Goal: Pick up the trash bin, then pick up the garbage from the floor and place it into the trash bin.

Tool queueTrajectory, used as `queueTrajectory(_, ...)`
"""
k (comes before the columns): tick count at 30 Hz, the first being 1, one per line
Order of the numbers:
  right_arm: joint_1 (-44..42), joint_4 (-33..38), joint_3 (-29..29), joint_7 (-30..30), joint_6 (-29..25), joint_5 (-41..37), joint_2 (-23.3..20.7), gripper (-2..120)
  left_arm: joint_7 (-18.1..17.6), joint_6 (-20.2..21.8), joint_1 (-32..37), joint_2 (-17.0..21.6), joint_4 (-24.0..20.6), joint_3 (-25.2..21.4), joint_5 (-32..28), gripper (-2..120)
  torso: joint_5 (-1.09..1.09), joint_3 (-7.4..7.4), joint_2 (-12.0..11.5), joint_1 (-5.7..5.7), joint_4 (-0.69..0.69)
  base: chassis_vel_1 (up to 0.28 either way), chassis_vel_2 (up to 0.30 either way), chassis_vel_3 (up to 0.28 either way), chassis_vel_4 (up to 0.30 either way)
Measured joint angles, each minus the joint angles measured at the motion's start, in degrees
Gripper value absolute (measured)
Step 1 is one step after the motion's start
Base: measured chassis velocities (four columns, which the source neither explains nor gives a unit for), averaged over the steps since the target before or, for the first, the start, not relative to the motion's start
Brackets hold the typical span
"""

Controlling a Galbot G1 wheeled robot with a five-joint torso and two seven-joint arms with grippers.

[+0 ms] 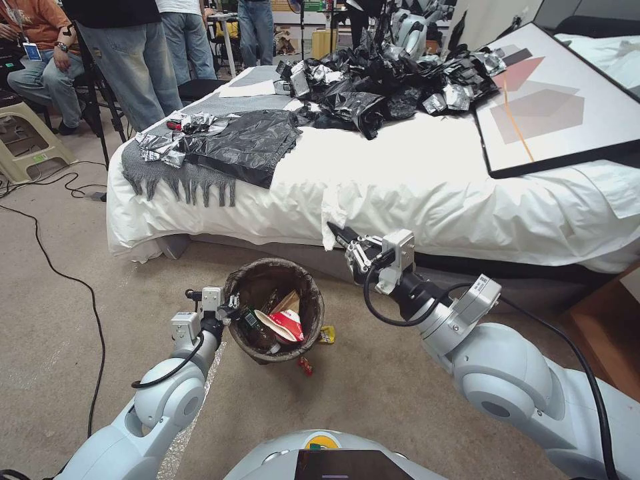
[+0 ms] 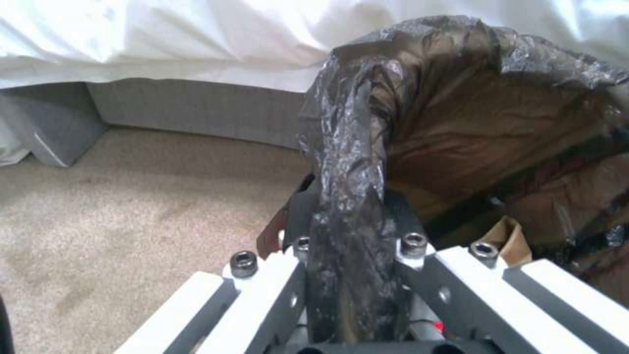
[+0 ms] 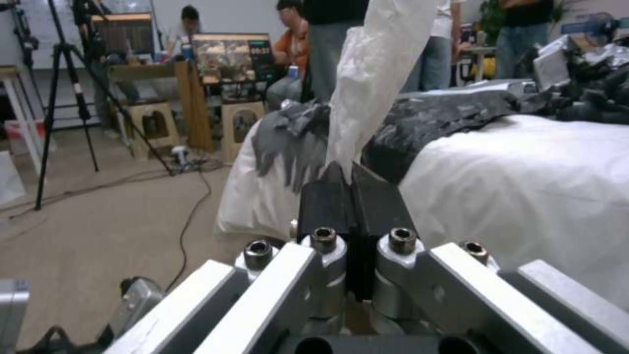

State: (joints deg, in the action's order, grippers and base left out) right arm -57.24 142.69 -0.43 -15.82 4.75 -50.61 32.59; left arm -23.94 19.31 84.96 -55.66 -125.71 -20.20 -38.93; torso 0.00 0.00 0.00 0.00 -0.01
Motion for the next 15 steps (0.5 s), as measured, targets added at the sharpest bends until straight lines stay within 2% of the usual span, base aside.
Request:
queueTrajectory(5, 2.2, 0.0, -3.4, 0.8, -0.3, 0.0, -1.4, 0, 0.0, 0.0, -0.2, -0.2, 0.1, 0.1, 0.0, 5, 0.0, 0.0, 0.0, 0.0, 0.0, 0.0, 0.0, 0.0, 0.0)
queueTrajectory(8, 5.7, 0.1, -7.8, 1.4, -0.5, -0.1, -2.3, 0, 0.0, 0.0, -0.3, -0.2, 0.1, 0.1, 0.0, 5, 0.0, 0.0, 0.0, 0.0, 0.01, 0.0, 0.0, 0.0, 0.0)
queueTrajectory(12, 8.3, -0.1, -10.8, 1.9, -0.7, -0.2, -2.7, 0, 0.0, 0.0, -0.3, -0.2, 0.1, 0.1, -0.1, 5, -0.01, 0.0, 0.0, 0.0, 0.02, 0.0, 0.0, 0.0, 0.0)
queueTrajectory(14, 11.4, -0.7, -14.6, 2.1, -0.7, -0.3, -3.0, 0, 0.0, 0.1, -0.3, -0.2, -0.1, 0.1, -0.2, 5, 0.0, 0.0, 0.0, 0.0, -0.01, 0.0, 0.0, 0.0, 0.0)
queueTrajectory(15, 11.4, -0.7, -14.6, 2.1, -0.7, -0.3, -3.0, 0, 0.0, 0.1, -0.3, -0.2, -0.1, 0.1, -0.2, 5, 0.0, 0.0, 0.0, 0.0, -0.01, 0.0, 0.0, 0.0, 0.0)
